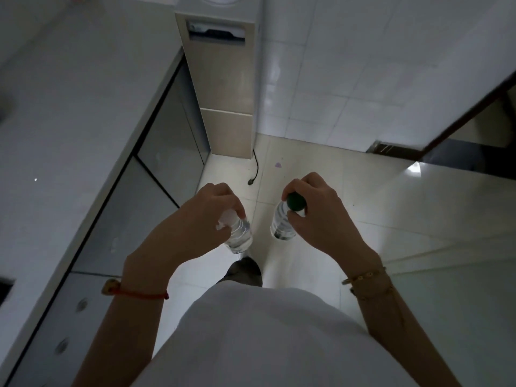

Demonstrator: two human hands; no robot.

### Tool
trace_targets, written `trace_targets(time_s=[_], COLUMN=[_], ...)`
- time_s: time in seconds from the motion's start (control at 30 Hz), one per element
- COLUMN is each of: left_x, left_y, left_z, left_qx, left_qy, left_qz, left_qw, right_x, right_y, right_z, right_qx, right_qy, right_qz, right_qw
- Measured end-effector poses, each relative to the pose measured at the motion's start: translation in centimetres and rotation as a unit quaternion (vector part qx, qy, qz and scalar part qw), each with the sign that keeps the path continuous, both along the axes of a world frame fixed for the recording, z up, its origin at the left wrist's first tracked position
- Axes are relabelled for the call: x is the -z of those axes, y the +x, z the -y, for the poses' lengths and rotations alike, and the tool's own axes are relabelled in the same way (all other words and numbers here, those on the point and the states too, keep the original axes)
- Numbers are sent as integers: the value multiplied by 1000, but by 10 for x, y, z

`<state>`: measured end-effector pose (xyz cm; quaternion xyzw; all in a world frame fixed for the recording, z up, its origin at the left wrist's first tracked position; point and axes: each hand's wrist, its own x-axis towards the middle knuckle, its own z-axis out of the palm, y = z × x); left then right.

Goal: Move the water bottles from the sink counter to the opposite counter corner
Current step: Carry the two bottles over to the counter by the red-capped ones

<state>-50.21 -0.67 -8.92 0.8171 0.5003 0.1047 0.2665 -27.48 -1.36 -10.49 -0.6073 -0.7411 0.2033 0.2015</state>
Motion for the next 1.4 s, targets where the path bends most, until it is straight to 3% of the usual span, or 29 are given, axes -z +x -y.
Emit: trace_targets(time_s=[0.6,1.4], left_x=[-14,-20], left_y=[-64,-95], left_z=[-248,-486], left_qx=[-65,-281], left_qy=[29,50], left_qz=[-2,-7], left_qw=[997,958], right_x=[-5,-15], right_y=[-67,-130], right_z=[-275,-614], right_qx=[-62,-296], right_qy=[32,34], right_qz=[-20,-39], right_qw=[997,954])
